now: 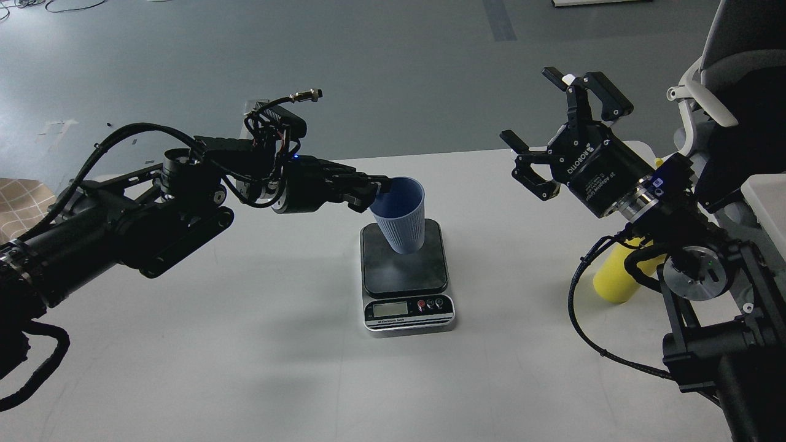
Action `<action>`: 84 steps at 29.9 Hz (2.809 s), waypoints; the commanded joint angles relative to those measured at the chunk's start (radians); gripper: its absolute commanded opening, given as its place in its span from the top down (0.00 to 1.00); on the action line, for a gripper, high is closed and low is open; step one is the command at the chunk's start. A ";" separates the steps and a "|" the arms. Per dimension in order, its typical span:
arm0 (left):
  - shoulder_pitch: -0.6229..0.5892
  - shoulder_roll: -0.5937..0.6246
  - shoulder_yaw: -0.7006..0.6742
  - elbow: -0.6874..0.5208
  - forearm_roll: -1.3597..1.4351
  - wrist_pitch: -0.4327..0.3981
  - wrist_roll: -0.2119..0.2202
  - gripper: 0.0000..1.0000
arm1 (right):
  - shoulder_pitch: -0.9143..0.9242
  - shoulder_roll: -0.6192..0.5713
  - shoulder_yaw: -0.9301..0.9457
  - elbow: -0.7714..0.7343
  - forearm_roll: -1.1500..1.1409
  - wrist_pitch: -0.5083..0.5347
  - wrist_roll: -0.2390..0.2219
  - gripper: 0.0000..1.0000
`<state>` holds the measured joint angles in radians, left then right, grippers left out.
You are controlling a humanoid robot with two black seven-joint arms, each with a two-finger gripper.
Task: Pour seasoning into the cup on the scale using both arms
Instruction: 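Lift the blue cup with the left gripper over the scale, then set the blue cup upright on the scale and open the left gripper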
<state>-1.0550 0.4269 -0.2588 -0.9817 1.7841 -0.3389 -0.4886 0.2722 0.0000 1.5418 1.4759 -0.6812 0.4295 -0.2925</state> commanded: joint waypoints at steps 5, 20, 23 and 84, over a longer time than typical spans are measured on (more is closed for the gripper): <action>-0.003 0.009 -0.002 -0.041 -0.002 -0.006 0.000 0.99 | 0.001 0.000 0.000 -0.002 -0.001 0.000 0.000 0.00; 0.007 0.004 0.000 -0.048 -0.009 0.061 0.000 0.98 | 0.002 0.000 0.000 0.000 -0.001 0.000 0.000 0.00; 0.021 0.007 -0.002 -0.051 -0.009 0.075 0.000 0.98 | 0.002 0.000 0.000 0.001 0.000 0.000 0.000 0.00; 0.098 0.032 -0.065 -0.043 -0.167 0.166 0.000 0.08 | 0.010 0.000 0.004 0.018 0.000 0.000 0.000 0.00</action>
<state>-0.9571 0.4578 -0.3077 -1.0270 1.7040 -0.1761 -0.4887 0.2814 0.0000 1.5441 1.4862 -0.6811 0.4311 -0.2932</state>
